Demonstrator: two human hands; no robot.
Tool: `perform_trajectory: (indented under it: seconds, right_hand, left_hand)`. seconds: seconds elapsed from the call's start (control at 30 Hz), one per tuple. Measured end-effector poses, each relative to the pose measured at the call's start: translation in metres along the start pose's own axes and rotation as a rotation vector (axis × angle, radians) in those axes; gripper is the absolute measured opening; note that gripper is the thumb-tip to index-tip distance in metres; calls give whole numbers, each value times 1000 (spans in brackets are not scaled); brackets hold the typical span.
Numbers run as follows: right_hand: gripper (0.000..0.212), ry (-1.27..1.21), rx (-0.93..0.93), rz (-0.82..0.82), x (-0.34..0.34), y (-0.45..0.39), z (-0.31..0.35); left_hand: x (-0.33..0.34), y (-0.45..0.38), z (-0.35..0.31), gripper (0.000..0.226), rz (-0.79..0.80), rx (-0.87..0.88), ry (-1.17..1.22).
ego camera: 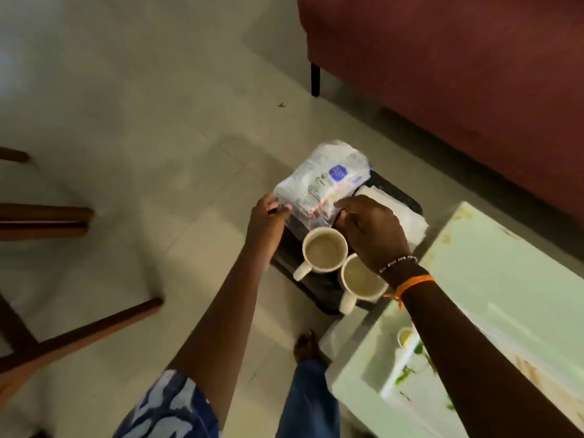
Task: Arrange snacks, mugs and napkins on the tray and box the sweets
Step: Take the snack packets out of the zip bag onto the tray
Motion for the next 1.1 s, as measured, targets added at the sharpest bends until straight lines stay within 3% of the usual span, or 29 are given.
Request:
perform_trajectory:
  seconds: [0.1,0.2,0.33,0.47,0.67,0.73,0.83,0.93,1.0,1.1]
  right_hand:
    - [38,-27,146,26,30,-49,-11]
    - [45,13,207,98,58,-77,-17]
    - [48,26,278,46,78,-86,-17]
    - [49,-76,337,16,80,-89,-13]
    - [29,-385,435,-37,62,-95,-20]
    - [44,-608,518,18,49,-92,-20]
    - [88,-993,638,144,17,-71,-19]
    - [71,-1452,591,294,-13,-37,-20]
    - [52,-1515,565,248,-25,-10,-31]
    - [30,-1539,563,196,-30,34,-48]
  left_hand:
    - [0,-49,13,41,61,-257,83]
    - [1,-82,30,43,102,-391,92]
    - [9,-101,42,19,112,-439,300]
    - [15,-101,36,14,92,-418,489]
    - [25,-86,2,17,120,-15,510]
    - [30,-68,-14,21,147,188,359]
    - [43,-24,-31,26,300,611,-15]
    - [55,31,-28,34,436,909,-417]
    - [60,70,-20,32,486,1010,-572]
    - [67,126,-2,30,587,1019,-634]
Point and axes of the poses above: each hand's wrist, its own y-axis away from the middle knuckle, its own x-axis out of the palm, z = x × y, the point moved 3 cm from there along -y, towards the middle knuckle, and after that the axes turned 15 degrees about y, right-handed, at the moved point
